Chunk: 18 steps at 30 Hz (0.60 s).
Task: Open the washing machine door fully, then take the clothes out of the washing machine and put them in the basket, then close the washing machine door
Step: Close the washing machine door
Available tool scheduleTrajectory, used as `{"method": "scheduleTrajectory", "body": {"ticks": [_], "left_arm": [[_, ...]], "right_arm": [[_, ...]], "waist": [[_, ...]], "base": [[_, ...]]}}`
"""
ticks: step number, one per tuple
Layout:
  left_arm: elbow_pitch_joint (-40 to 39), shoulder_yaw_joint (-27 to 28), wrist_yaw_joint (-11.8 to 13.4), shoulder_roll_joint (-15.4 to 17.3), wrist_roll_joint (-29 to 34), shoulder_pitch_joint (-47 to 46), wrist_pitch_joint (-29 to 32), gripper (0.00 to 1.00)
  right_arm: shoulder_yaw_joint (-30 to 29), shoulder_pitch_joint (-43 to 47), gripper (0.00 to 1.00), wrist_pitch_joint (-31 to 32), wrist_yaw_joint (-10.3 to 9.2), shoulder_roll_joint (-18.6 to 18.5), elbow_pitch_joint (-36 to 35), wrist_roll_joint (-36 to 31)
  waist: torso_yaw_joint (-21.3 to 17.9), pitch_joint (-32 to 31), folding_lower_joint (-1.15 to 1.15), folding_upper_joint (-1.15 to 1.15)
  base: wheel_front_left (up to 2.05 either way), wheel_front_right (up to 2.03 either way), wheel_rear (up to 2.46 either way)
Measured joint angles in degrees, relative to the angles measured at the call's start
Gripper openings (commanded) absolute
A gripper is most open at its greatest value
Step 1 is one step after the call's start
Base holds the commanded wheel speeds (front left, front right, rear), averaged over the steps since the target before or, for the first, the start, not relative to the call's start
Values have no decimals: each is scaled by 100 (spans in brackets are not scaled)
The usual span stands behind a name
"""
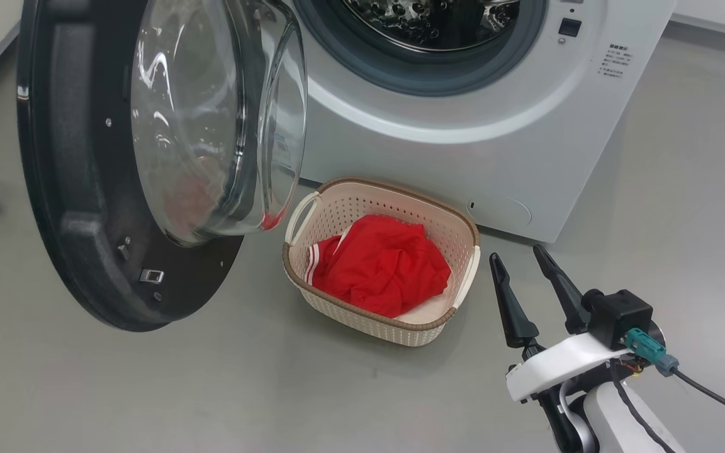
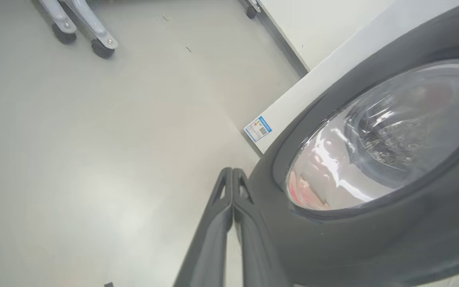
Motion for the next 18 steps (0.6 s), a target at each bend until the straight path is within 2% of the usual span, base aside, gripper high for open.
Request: {"method": "scheduleTrajectory", "body": {"ticks": [4,10,17,18], "left_arm": [[-656,-686,-1,223,538,275,-534,0],[-1151,-1270,-1,482,1038,883,-1423,0],[-1279,-1432,-2,492,1363,1406,-2507,0],[-1279,-1432,-2,492,1363,1406,-2507,0]], "right_arm": [[-1,27,100,0,0,8,-5,0],[40,70,100,0,1,33,-12,0],[35,109,100,0,0,35,-18,0],[35,109,100,0,0,35,-18,0]], "waist": [[61,-65,0,0],[100,-115,0,0],[120,-140,0,0],[120,-140,0,0]], "base": [[0,0,0],[0,0,0],[0,0,0],[0,0,0]]}}
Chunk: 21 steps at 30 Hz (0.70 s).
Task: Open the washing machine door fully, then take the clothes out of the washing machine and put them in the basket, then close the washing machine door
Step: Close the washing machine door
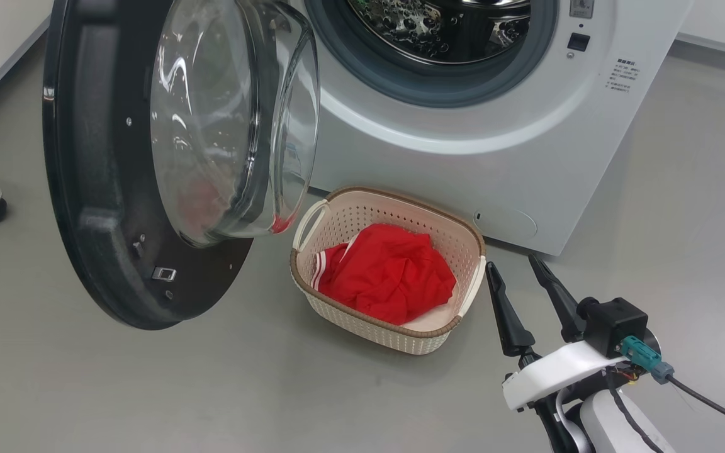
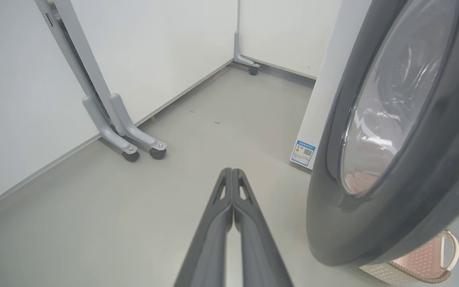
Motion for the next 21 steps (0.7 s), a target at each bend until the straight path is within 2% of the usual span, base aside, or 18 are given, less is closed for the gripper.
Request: {"method": "scheduleTrajectory", "body": {"ticks": [6,13,14,15,17,18,21], "left_arm": [[-54,52,0,-104,271,260,-971,0],[-56,-57,-24,-354,461,469,-1705,0],[-40,-68,-24,-355,508,507,-1781,5],[-22,-78,-25,-356,544,539,-1857,24],[3,-57,-25,-376,577,569,-2047,77],[14,-47,-25,-387,581,577,-2109,100],[75,-75,-25,-413,613,614,-2246,100]], "right_arm": [[-19,6,100,0,0,2,-19,0],[-23,42,100,0,0,10,-23,2],[-23,44,100,0,0,11,-25,10],[-23,46,100,0,0,13,-27,19],[-23,63,100,-1,0,14,-34,42],[-22,74,100,0,0,15,-34,43],[-20,99,100,0,0,18,-35,44]], "waist": [[1,-18,0,0],[4,-66,0,0],[4,-69,0,0],[3,-73,0,0],[3,-79,0,0],[3,-81,0,0],[2,-85,0,0]], "base": [[0,0,0],[0,0,0],[0,0,0],[0,0,0],[0,0,0],[0,0,0],[0,0,0]]}}
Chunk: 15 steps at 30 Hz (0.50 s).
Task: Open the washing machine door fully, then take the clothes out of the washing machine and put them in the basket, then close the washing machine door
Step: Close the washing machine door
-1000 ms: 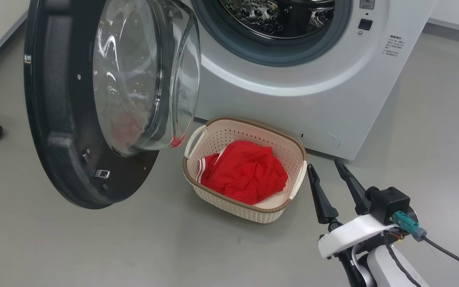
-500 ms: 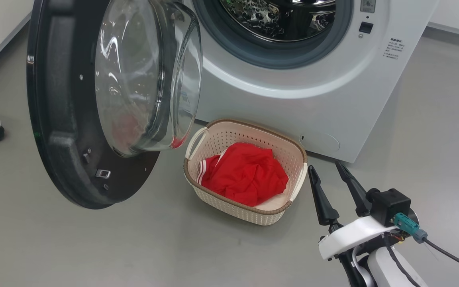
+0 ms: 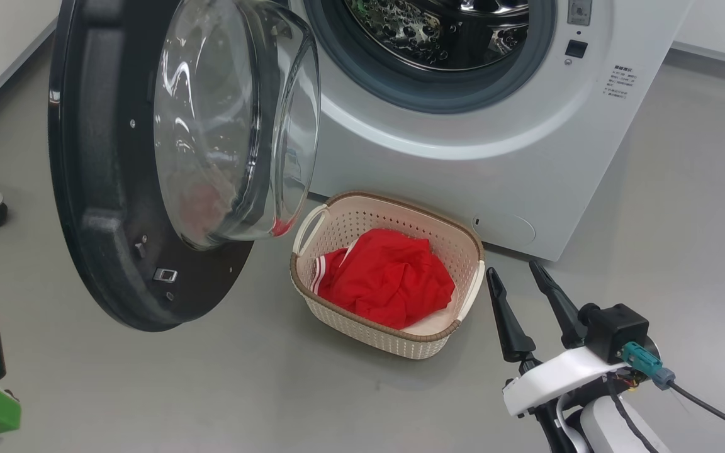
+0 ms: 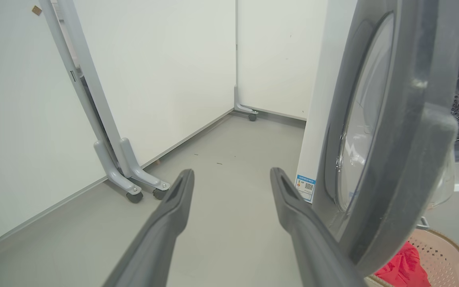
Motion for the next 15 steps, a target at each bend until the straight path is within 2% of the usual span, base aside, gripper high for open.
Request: {"method": "scheduleTrajectory", "body": {"ticks": [15], "left_arm": [[232,-168,0,-8,82,101,-385,100]], "right_arm": [[-1,20,100,0,0,8,-21,8]], "waist": [[-33,-22,0,0]], "base": [[0,0,0]]}}
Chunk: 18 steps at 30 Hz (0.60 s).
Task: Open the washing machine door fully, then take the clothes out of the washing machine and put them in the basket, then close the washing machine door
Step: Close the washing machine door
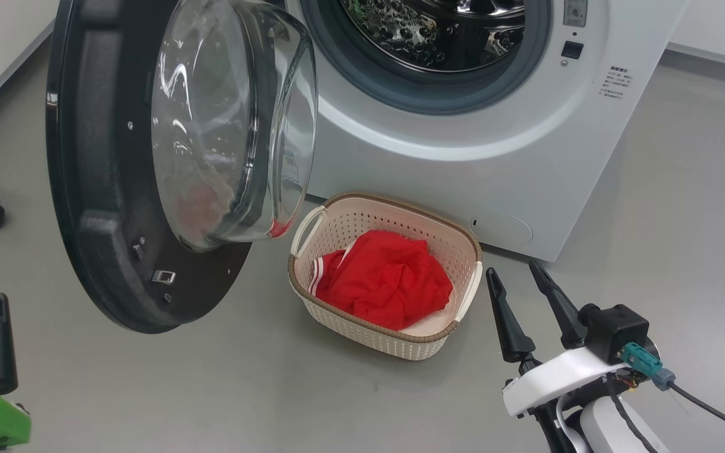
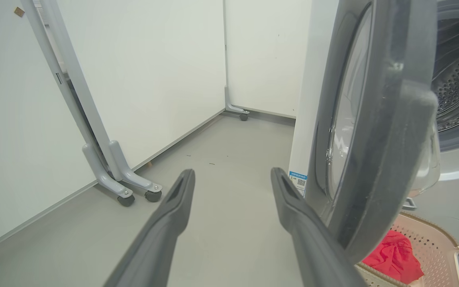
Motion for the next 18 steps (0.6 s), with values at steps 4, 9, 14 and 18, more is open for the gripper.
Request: {"method": "scheduleTrajectory", "body": {"ticks": [4,9,14,18], "left_arm": [[53,-49,0,2,0,0,-69,100],[92,-79,0,8,2,0,-124,100],[140,-114,0,26,8,0,-172,100],[181,-138,0,42,8,0,-215,100]], "right_arm": [[-1,1,100,0,0,2,-3,0],[-2,1,100,-1,1,5,-7,0],[-1,4,100,0,0,10,-7,0],[-1,5,100,-1,1,13,-5,0]], "waist": [[-4,-2,0,0],[-7,-4,0,0],[-8,-18,0,0],[-11,-35,0,0]], "base": [[0,0,0],[0,0,0],[0,0,0],[0,0,0]]}}
